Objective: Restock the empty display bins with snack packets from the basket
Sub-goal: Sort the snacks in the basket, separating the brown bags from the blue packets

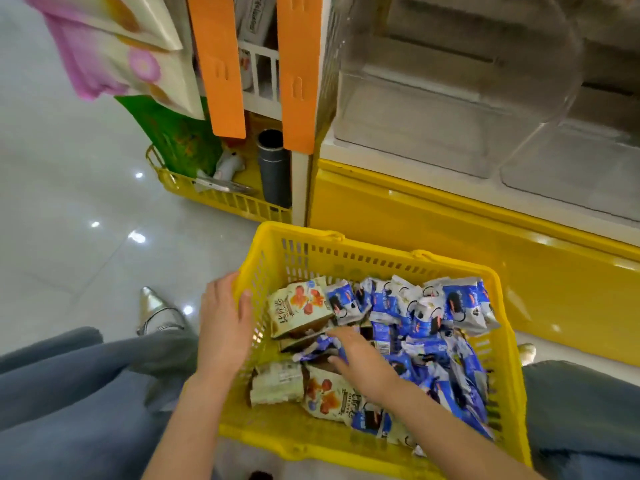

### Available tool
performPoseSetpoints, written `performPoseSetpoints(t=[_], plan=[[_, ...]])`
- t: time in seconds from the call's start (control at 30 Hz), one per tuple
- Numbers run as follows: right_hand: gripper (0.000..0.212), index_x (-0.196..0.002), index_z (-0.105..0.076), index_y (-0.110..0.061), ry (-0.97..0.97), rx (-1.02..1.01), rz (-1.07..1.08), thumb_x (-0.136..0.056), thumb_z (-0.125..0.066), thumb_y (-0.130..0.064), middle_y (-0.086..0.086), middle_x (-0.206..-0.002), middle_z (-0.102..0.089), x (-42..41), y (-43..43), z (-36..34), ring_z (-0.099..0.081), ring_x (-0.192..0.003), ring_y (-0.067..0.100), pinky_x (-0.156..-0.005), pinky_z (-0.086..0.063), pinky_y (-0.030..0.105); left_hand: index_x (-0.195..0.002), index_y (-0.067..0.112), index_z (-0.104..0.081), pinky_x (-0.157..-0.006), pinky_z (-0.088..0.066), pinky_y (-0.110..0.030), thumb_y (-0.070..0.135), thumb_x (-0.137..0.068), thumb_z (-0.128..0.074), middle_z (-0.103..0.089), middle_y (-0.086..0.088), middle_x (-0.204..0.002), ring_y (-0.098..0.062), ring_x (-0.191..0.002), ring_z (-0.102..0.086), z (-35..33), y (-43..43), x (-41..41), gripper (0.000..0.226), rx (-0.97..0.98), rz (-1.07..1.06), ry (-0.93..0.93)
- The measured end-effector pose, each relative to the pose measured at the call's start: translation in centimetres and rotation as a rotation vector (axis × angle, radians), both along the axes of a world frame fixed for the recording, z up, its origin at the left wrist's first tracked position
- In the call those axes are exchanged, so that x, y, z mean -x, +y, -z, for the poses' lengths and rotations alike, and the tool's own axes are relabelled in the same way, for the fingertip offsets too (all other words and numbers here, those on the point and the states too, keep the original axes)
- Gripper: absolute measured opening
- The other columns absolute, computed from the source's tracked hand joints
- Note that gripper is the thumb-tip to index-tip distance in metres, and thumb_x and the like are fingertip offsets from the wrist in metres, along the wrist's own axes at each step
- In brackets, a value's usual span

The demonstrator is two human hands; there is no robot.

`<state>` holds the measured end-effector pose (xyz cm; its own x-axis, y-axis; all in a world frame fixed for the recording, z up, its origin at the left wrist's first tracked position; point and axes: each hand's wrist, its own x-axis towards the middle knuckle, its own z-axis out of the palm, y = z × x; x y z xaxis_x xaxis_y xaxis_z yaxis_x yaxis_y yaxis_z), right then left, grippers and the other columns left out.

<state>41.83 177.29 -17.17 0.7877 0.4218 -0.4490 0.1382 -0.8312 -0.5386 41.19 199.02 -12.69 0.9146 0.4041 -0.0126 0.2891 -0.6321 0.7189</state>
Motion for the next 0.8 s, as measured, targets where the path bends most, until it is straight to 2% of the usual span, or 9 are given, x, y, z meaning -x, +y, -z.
performPoseSetpoints(t=[0.07,0.17,0.27,0.33,0.47,0.57,0.67,0.73,0.8], plan=[[0.049,-0.143,-0.033,-0.021,0.038,0.007,-0.040,-0.097,-0.050,-0.024,0.001,-0.150,-0.031,-0.3,1.8,1.7,-0.028,-0.139,0.017,-0.111,-0.028,0.030,-0.134,0.009,-0.043,-0.102,-0.033,-0.037,0.019,-0.099,-0.040,-0.047,-0.012,-0.131,-0.027,-0.121,-0.045,1.3,1.2,1.0,0.037,0.087,0.007,0.081],[0.044,-0.139,-0.041,-0.019,0.020,0.063,-0.069,-0.096,-0.052,-0.020,0.002,-0.142,-0.040,-0.8,3.5,3.6,-0.034,-0.134,0.018,-0.107,-0.032,0.029,-0.136,0.013,-0.040,-0.097,-0.040,-0.035,0.023,-0.100,-0.036,-0.051,-0.006,-0.131,-0.022,-0.117,-0.050,2.5,1.7,2.0,0.037,0.168,0.024,0.067],[0.027,-0.122,-0.057,-0.015,-0.058,0.152,-0.071,-0.095,-0.052,-0.017,0.004,-0.125,-0.053,-1.6,4.1,4.4,-0.050,-0.115,0.019,-0.092,-0.043,0.029,-0.129,0.013,-0.046,-0.084,-0.041,-0.029,0.024,-0.100,-0.034,-0.059,-0.007,-0.118,-0.022,-0.104,-0.055,3.1,1.9,2.1,0.033,0.190,-0.036,0.064],[0.020,-0.110,-0.063,-0.014,-0.089,0.165,-0.069,-0.095,-0.051,-0.018,0.004,-0.117,-0.057,-2.3,4.1,4.2,-0.054,-0.107,0.018,-0.082,-0.041,0.024,-0.127,0.013,-0.048,-0.081,-0.041,-0.029,0.025,-0.101,-0.033,-0.060,-0.008,-0.114,-0.021,-0.100,-0.056,3.3,2.0,1.9,0.032,0.204,-0.060,0.092],[0.021,-0.104,-0.066,-0.014,-0.091,0.034,0.010,-0.097,-0.049,-0.025,0.002,-0.108,-0.063,-3.5,3.7,1.3,-0.057,-0.098,0.014,-0.079,-0.044,0.023,-0.129,0.015,-0.045,-0.080,-0.035,-0.023,0.021,-0.099,-0.037,-0.047,0.002,-0.118,-0.009,-0.097,-0.049,2.7,1.5,1.7,0.031,0.153,-0.109,0.039],[0.018,-0.099,-0.067,-0.018,-0.086,-0.157,0.040,-0.094,-0.055,-0.030,-0.008,-0.085,-0.066,-3.7,2.9,-2.5,-0.057,-0.072,0.000,-0.066,-0.046,0.018,-0.125,0.021,-0.046,-0.081,-0.036,-0.016,0.018,-0.097,-0.044,-0.041,0.012,-0.114,0.000,-0.100,-0.045,1.6,0.1,2.4,0.029,0.140,-0.115,-0.134],[0.010,-0.086,-0.066,-0.027,-0.020,-0.356,0.120,-0.092,-0.058,-0.026,-0.015,-0.064,-0.061,-3.2,2.4,-5.8,-0.056,-0.061,-0.003,-0.059,-0.043,0.010,-0.124,0.030,-0.047,-0.098,-0.037,-0.021,0.041,-0.090,-0.047,-0.049,0.015,-0.125,0.000,-0.120,-0.043,1.0,-2.1,3.4,0.035,0.376,0.055,-0.030],[0.015,-0.080,-0.066,-0.028,0.090,-0.514,0.192,-0.090,-0.060,-0.020,-0.014,-0.065,-0.066,-2.8,2.6,-7.2,-0.062,-0.061,-0.001,-0.059,-0.048,0.011,-0.128,0.035,-0.045,-0.093,-0.042,-0.016,0.050,-0.082,-0.052,-0.053,0.019,-0.127,0.008,-0.116,-0.048,0.4,-3.3,3.6,0.049,0.728,0.168,0.129],[0.014,-0.080,-0.068,-0.024,0.148,-0.605,0.261,-0.089,-0.061,-0.016,-0.013,-0.070,-0.070,-2.6,2.9,-7.8,-0.066,-0.065,0.002,-0.060,-0.052,0.013,-0.121,0.036,-0.051,-0.084,-0.047,-0.014,0.044,-0.080,-0.059,-0.063,0.019,-0.117,0.005,-0.108,-0.057,0.4,-4.1,3.5,0.043,0.917,0.251,0.193]])
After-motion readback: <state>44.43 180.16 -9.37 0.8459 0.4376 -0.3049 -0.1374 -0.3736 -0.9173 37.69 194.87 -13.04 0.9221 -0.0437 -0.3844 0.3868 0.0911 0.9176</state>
